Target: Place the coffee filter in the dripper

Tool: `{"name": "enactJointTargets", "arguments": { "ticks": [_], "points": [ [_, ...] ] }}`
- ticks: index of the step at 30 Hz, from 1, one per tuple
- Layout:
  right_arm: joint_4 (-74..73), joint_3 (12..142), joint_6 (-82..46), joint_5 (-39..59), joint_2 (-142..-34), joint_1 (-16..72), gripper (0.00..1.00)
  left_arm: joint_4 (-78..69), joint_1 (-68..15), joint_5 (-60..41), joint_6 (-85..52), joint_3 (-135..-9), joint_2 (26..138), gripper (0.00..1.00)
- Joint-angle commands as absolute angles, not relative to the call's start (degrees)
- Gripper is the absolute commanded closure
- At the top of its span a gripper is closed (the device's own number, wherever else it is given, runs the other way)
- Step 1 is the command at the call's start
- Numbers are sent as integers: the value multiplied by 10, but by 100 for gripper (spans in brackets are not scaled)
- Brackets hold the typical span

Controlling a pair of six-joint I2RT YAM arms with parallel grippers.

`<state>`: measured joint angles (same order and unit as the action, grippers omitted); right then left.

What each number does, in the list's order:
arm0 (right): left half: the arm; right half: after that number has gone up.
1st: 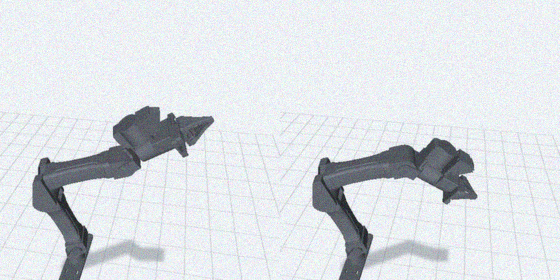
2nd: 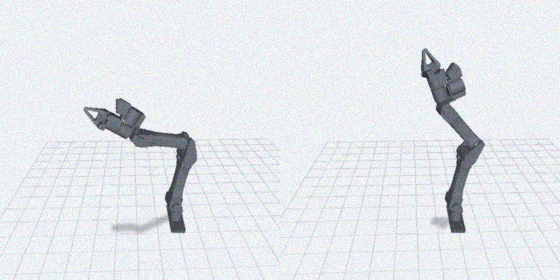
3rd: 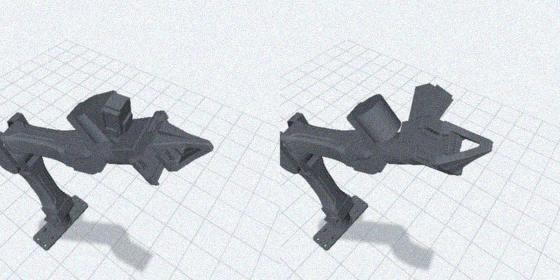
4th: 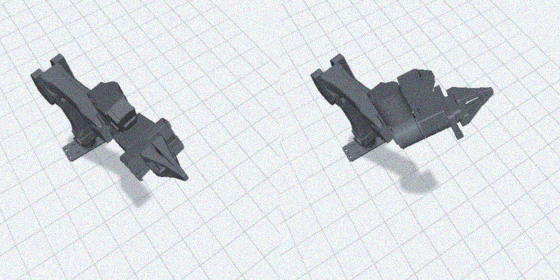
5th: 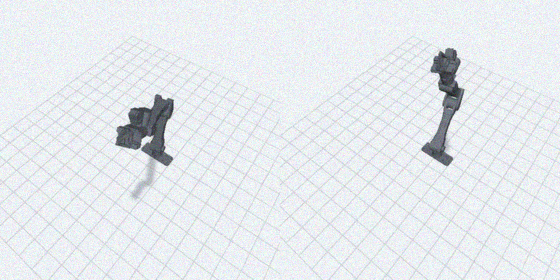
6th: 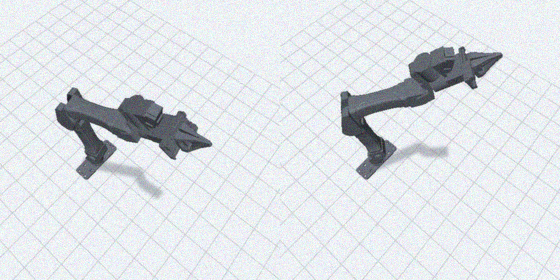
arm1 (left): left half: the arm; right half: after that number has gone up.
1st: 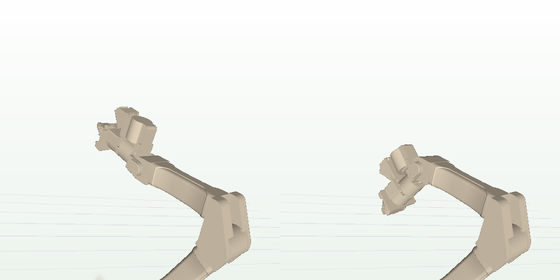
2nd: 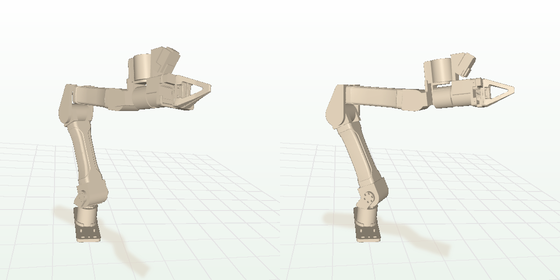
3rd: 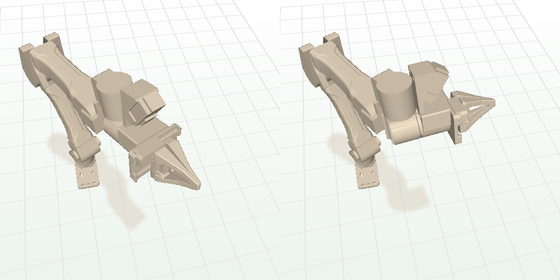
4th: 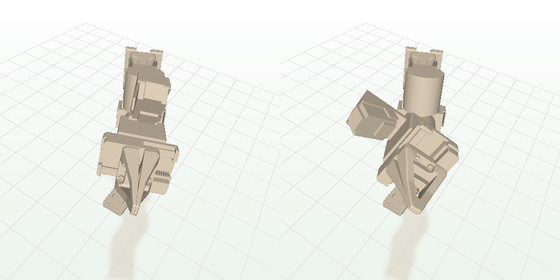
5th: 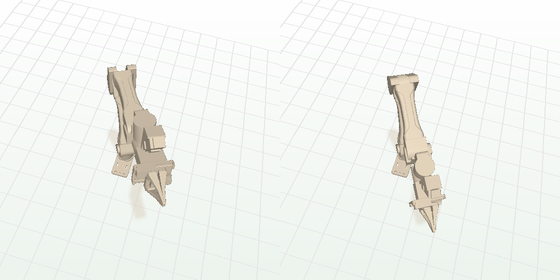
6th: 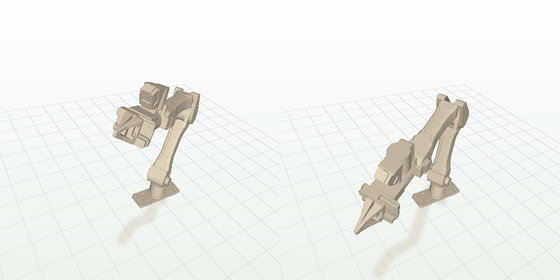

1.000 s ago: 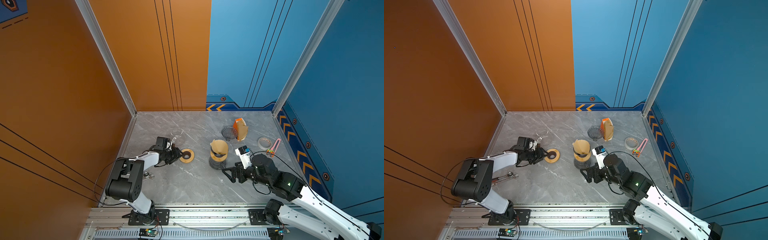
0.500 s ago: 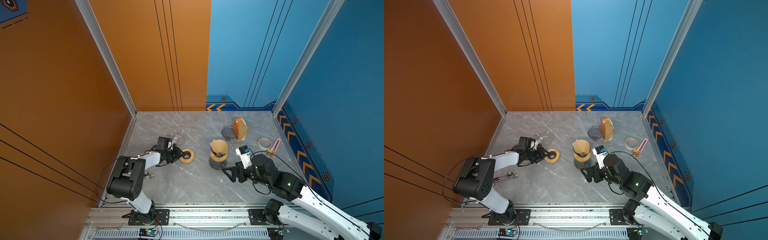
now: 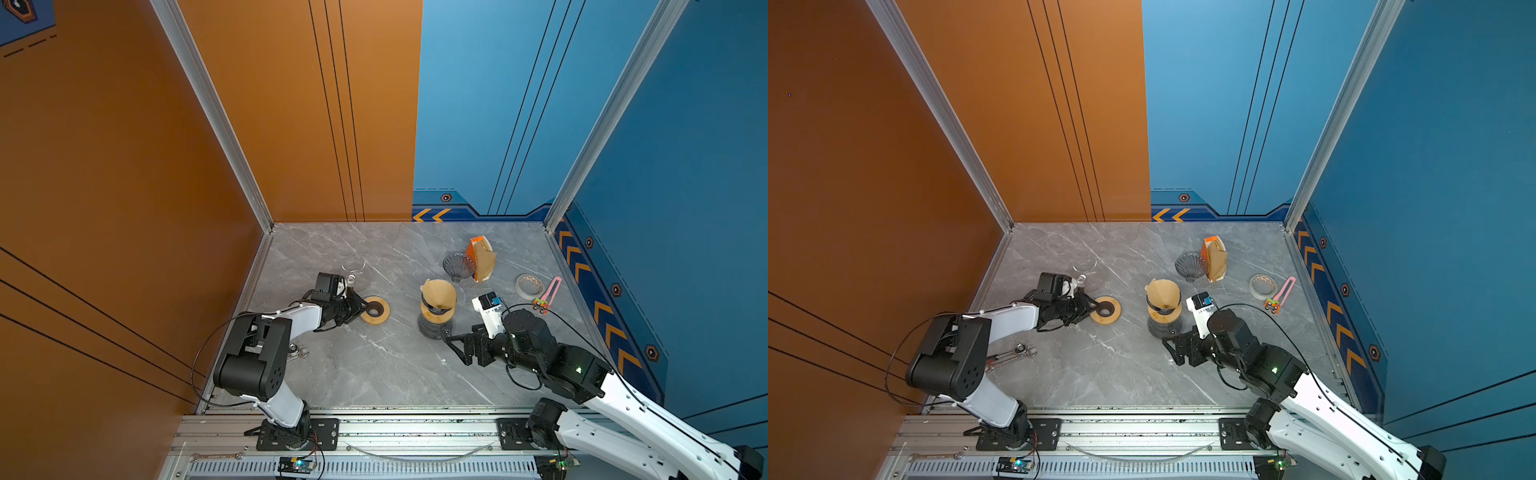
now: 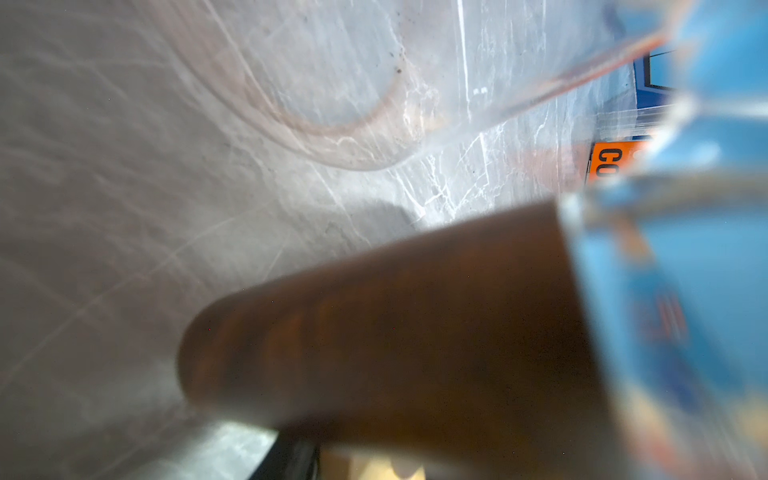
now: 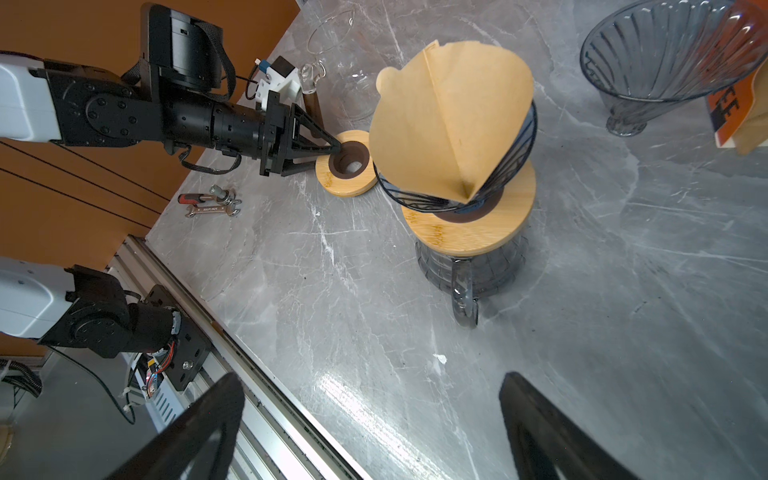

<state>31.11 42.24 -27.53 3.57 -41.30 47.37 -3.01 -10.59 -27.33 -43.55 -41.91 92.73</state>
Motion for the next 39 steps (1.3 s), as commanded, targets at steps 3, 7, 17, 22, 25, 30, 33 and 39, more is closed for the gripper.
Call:
{"name": "enactJointTargets", "arguments": {
  "ticks": [3,7,17,22,25,30,33,39],
  "points": [
    [323,414,-283,20,-415,478,5,-28,-115,-289,-441,-429,914,68],
    [320,414,-283,21,-419,478,5,-19,-120,-285,-440,-433,906,71],
    [320,411,-285,21,-416,478,5,-3,-133,-281,-444,-448,885,78],
    [319,410,-285,21,-416,478,5,11,-143,-277,-443,-458,879,84],
    [321,410,-285,21,-414,478,5,15,-146,-279,-446,-461,871,85],
    [320,414,-286,27,-404,477,5,32,-153,-313,-449,-476,845,85],
    [311,423,-289,40,-394,478,5,59,-156,-342,-440,-498,827,85],
    [303,439,-291,53,-384,477,5,103,-144,-390,-427,-544,785,86]
  ]
}}
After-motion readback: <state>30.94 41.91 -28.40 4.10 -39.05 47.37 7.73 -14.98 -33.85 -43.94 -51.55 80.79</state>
